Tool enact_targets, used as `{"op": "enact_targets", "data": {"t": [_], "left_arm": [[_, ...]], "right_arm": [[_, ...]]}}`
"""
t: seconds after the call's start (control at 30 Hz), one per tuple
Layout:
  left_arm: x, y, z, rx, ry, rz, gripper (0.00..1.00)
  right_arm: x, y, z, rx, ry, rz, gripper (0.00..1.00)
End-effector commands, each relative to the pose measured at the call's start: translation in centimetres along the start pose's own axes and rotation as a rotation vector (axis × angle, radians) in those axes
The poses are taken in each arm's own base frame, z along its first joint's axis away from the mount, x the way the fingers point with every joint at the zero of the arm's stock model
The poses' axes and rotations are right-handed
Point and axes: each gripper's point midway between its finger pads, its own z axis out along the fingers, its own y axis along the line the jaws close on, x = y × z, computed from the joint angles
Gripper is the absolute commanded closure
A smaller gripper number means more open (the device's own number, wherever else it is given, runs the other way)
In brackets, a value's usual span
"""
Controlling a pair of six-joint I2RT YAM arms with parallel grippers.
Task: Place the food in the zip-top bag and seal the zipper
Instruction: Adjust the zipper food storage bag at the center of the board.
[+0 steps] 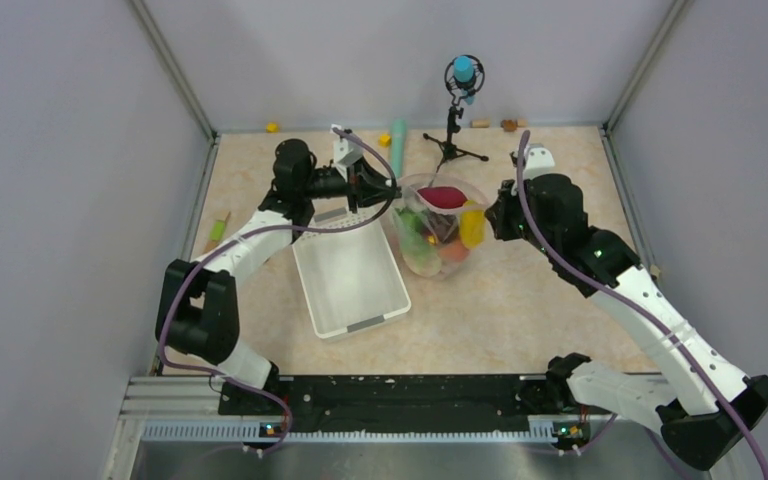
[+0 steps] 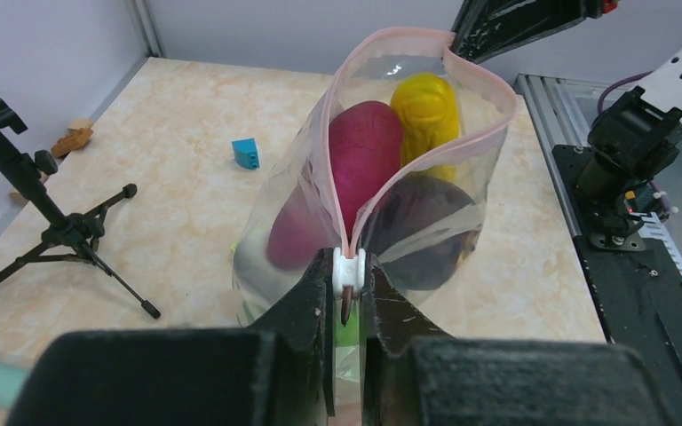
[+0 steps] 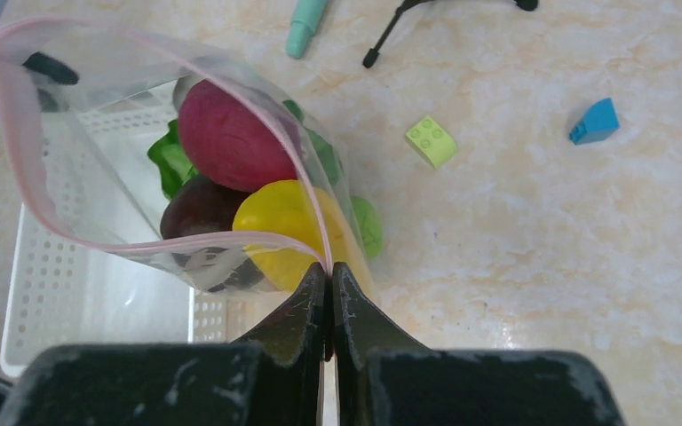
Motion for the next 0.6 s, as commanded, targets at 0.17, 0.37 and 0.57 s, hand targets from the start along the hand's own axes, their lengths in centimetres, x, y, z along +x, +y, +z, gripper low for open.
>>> {"op": "enact_targets", "data": {"t": [0.17, 0.37, 0.57], "left_arm": [[-3.6, -1.8, -0.4, 0.034, -0.074, 0.031, 1.00], [-5.7, -2.8, 0.2, -0.023, -0.035, 0.004, 1.00], [-5.7, -5.3, 2.0, -0.052, 0.069, 0.074, 1.00]], "right_arm": [[-3.0, -6.8, -1.8, 0.323, -0.104, 0.092, 1.00], [-3.6, -2.0, -1.5, 0.010, -0.108, -0.102, 0.84], [-6.5, 2.0, -4.4, -0.235, -0.277, -0.374, 0.36]]}}
